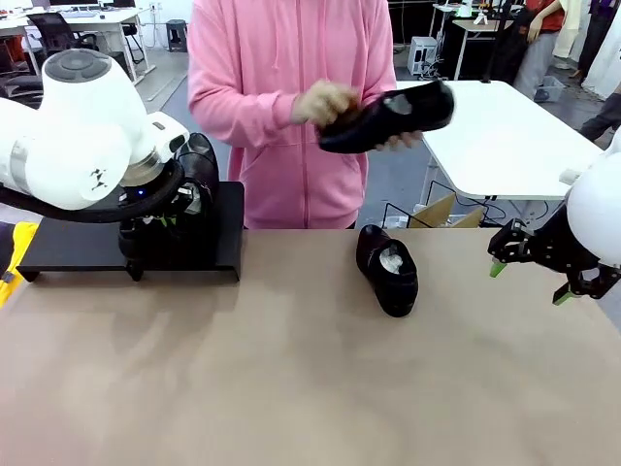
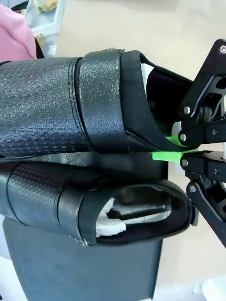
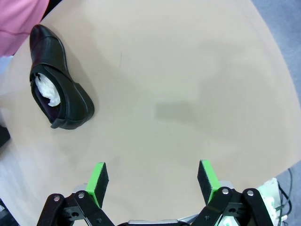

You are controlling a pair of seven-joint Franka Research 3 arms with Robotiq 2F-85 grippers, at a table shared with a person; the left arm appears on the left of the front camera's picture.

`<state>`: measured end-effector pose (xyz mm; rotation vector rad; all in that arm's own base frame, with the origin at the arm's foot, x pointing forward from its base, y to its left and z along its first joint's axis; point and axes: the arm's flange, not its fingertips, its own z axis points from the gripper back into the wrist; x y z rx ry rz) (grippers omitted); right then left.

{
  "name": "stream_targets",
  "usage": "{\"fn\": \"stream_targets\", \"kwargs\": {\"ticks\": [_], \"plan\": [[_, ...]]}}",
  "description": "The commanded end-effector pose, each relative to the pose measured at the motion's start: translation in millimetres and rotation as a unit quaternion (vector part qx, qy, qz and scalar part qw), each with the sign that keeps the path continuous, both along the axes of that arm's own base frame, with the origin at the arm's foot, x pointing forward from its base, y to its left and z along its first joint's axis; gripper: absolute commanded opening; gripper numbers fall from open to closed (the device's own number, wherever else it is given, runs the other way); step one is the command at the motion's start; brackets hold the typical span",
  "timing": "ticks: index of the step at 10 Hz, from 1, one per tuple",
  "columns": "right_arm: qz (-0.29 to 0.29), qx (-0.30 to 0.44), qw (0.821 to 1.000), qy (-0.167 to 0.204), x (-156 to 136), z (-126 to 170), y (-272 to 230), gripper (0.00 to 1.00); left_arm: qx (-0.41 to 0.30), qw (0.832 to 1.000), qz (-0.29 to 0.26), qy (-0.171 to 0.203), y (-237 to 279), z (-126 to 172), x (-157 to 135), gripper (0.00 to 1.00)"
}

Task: Organize the shoes by placing them on the stand.
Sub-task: Place the Shoe from the middle of the table onto the Shoes Stand.

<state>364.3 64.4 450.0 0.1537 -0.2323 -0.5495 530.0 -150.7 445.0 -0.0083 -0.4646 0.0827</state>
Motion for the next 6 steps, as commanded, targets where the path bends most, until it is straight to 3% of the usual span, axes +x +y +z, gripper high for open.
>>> {"fn": "stream_targets", "kwargs": {"ticks": [1, 6], "plan": [[0.008, 0.006, 1.0, -0.005, 1, 1, -1, 1.0, 0.004, 1.0, 0.017, -0.013, -7, -5, 10, 0.0], [0.008, 0.006, 1.0, -0.005, 1, 1, -1, 1.0, 0.003, 1.0, 0.026, -0.012, -16, -17, 22, 0.02]]}}
